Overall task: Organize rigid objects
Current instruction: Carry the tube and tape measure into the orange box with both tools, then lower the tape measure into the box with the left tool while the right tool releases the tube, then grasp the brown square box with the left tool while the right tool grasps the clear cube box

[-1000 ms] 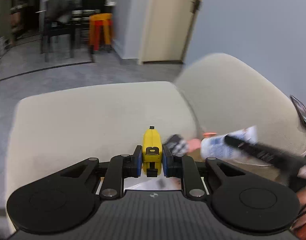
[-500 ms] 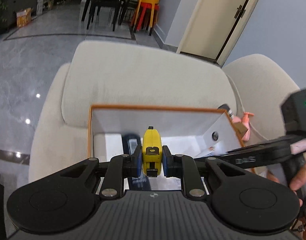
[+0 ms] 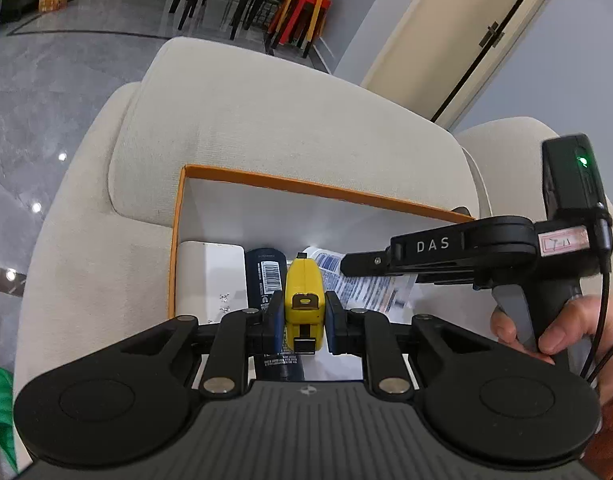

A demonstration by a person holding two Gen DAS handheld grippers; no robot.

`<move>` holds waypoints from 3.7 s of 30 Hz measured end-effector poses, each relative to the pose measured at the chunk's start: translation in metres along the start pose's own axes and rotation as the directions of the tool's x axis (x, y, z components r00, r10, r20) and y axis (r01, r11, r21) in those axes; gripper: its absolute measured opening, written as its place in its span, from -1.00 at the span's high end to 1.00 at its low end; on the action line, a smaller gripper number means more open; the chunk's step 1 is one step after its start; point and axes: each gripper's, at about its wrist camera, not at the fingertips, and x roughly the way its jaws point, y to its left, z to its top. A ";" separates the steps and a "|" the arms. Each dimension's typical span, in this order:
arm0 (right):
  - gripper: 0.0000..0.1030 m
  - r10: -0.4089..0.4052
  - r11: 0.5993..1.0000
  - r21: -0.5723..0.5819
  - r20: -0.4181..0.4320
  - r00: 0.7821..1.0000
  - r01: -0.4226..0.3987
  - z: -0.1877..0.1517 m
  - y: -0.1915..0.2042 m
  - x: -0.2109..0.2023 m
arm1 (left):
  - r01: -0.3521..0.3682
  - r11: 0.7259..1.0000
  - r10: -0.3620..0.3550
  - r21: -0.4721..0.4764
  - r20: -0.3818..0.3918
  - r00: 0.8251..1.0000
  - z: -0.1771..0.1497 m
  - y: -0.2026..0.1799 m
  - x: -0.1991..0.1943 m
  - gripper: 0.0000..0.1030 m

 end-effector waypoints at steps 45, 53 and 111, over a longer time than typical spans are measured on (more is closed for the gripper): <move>0.56 -0.087 0.993 -0.082 -0.062 0.994 0.082 -0.020 -0.003 0.016 | 0.066 0.998 -0.068 -0.023 -0.121 0.990 -0.009 -0.017 0.015 0.58; 0.56 -0.113 0.991 -0.074 -0.016 0.993 0.112 -0.036 -0.016 -0.017 | 0.085 0.987 -0.126 -0.140 -0.320 0.939 -0.009 -0.015 0.074 0.58; 0.11 -0.178 0.977 0.149 0.202 0.963 0.149 -0.113 -0.138 -0.181 | -0.128 0.919 0.228 0.373 -0.237 0.944 -0.016 -0.122 0.063 0.49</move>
